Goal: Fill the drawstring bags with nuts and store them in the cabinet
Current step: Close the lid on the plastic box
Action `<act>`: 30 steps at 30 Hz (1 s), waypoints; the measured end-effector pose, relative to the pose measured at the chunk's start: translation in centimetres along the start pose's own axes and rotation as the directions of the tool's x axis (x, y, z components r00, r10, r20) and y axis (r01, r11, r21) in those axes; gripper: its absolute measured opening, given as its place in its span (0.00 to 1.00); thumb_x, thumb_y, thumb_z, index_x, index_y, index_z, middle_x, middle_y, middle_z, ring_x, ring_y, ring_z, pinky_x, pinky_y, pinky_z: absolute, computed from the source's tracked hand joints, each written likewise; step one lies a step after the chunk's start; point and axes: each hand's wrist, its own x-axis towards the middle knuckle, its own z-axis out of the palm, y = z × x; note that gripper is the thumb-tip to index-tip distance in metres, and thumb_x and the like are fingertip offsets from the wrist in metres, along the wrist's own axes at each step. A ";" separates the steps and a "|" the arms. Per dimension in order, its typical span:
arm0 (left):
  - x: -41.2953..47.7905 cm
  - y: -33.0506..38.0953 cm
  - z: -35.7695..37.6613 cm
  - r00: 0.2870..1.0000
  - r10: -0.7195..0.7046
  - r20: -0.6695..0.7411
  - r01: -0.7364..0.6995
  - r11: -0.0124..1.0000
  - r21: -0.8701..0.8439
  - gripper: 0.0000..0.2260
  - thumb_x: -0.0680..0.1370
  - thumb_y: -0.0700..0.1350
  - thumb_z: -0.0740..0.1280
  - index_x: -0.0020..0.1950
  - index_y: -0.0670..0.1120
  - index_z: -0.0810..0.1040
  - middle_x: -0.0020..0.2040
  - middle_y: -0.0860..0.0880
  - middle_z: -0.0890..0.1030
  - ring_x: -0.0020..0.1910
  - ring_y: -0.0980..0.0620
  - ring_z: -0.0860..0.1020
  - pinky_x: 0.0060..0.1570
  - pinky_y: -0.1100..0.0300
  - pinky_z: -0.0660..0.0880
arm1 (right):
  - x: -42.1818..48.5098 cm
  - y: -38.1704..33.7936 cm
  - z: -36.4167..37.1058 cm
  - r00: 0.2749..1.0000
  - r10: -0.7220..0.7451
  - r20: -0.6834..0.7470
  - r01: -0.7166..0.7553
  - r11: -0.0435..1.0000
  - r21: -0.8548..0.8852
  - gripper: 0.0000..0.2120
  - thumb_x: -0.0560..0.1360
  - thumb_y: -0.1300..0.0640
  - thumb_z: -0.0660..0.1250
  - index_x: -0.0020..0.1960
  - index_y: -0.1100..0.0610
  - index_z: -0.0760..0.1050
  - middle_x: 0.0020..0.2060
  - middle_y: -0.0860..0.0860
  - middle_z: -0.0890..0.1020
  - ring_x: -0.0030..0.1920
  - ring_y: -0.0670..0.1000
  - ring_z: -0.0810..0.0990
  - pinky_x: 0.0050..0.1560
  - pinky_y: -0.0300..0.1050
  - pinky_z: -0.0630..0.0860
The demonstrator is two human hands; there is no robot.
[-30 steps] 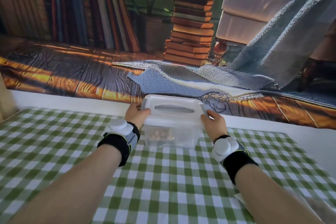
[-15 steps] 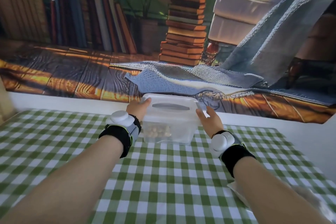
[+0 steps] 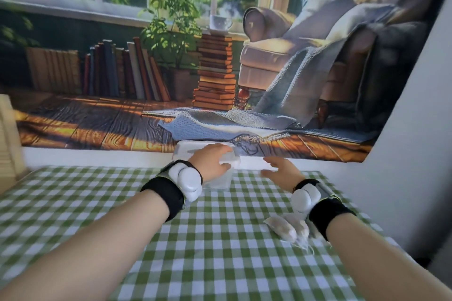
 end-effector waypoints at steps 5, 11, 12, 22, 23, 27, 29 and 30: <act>-1.4 2.8 -0.5 0.998 0.048 0.030 -0.050 0.998 0.048 0.21 0.80 0.48 0.62 0.73 0.48 0.64 0.73 0.50 0.66 0.72 0.49 0.64 0.67 0.56 0.63 | -2.4 -0.1 -2.9 0.997 -0.061 -0.045 0.058 0.997 -0.054 0.23 0.76 0.54 0.66 0.69 0.58 0.68 0.67 0.53 0.72 0.66 0.52 0.72 0.63 0.44 0.68; 0.3 4.4 0.4 0.996 0.070 0.062 -0.072 0.997 0.035 0.21 0.79 0.48 0.63 0.72 0.48 0.66 0.72 0.48 0.68 0.69 0.48 0.67 0.66 0.56 0.65 | -2.5 1.4 -4.7 0.994 -0.080 -0.079 0.075 0.995 -0.060 0.20 0.76 0.56 0.66 0.67 0.56 0.70 0.65 0.52 0.74 0.64 0.52 0.73 0.63 0.45 0.69; 0.9 4.6 0.7 0.995 0.069 0.075 -0.070 0.997 0.023 0.21 0.79 0.48 0.63 0.72 0.48 0.66 0.71 0.48 0.68 0.69 0.48 0.68 0.65 0.57 0.65 | -2.0 1.8 -4.7 0.994 -0.074 -0.079 0.070 0.996 -0.061 0.20 0.76 0.56 0.65 0.67 0.56 0.70 0.65 0.52 0.74 0.64 0.52 0.73 0.62 0.44 0.69; 10.9 4.7 2.8 0.989 0.080 0.126 -0.068 0.993 -0.102 0.20 0.79 0.46 0.63 0.71 0.49 0.68 0.70 0.52 0.71 0.67 0.52 0.70 0.65 0.58 0.66 | 5.9 5.2 -6.2 1.000 0.000 -0.022 -0.001 0.999 -0.042 0.20 0.77 0.55 0.64 0.68 0.55 0.69 0.65 0.51 0.74 0.65 0.50 0.72 0.62 0.40 0.67; 10.6 4.8 2.8 0.988 0.073 0.136 -0.057 0.992 -0.116 0.20 0.79 0.46 0.64 0.71 0.50 0.68 0.69 0.52 0.72 0.67 0.51 0.71 0.65 0.58 0.67 | 5.7 5.1 -6.1 1.000 -0.001 -0.013 0.000 0.999 -0.041 0.20 0.76 0.55 0.65 0.67 0.55 0.70 0.65 0.50 0.74 0.65 0.50 0.72 0.62 0.40 0.67; 15.2 6.8 1.0 0.982 0.068 0.178 -0.045 0.990 -0.133 0.20 0.78 0.45 0.64 0.70 0.49 0.69 0.67 0.50 0.74 0.64 0.49 0.73 0.64 0.53 0.69 | 8.1 5.4 -10.4 0.998 0.048 -0.033 -0.048 0.999 0.003 0.19 0.76 0.55 0.65 0.66 0.58 0.72 0.62 0.53 0.77 0.62 0.52 0.75 0.62 0.43 0.70; 17.4 8.8 -0.6 0.978 0.082 0.191 -0.052 0.987 -0.155 0.20 0.79 0.44 0.64 0.71 0.48 0.68 0.69 0.51 0.72 0.65 0.49 0.73 0.65 0.57 0.68 | 8.5 5.2 -13.6 0.995 0.100 -0.029 -0.100 0.995 0.016 0.19 0.76 0.56 0.65 0.66 0.56 0.71 0.61 0.49 0.77 0.61 0.50 0.75 0.59 0.41 0.70; 18.3 10.1 -1.5 0.974 0.096 0.205 -0.065 0.986 -0.151 0.21 0.79 0.45 0.64 0.72 0.48 0.67 0.69 0.51 0.72 0.66 0.49 0.73 0.63 0.59 0.68 | 8.5 5.1 -15.3 0.992 0.125 -0.034 -0.125 0.992 0.022 0.19 0.76 0.57 0.64 0.66 0.55 0.71 0.59 0.48 0.76 0.61 0.50 0.74 0.57 0.40 0.70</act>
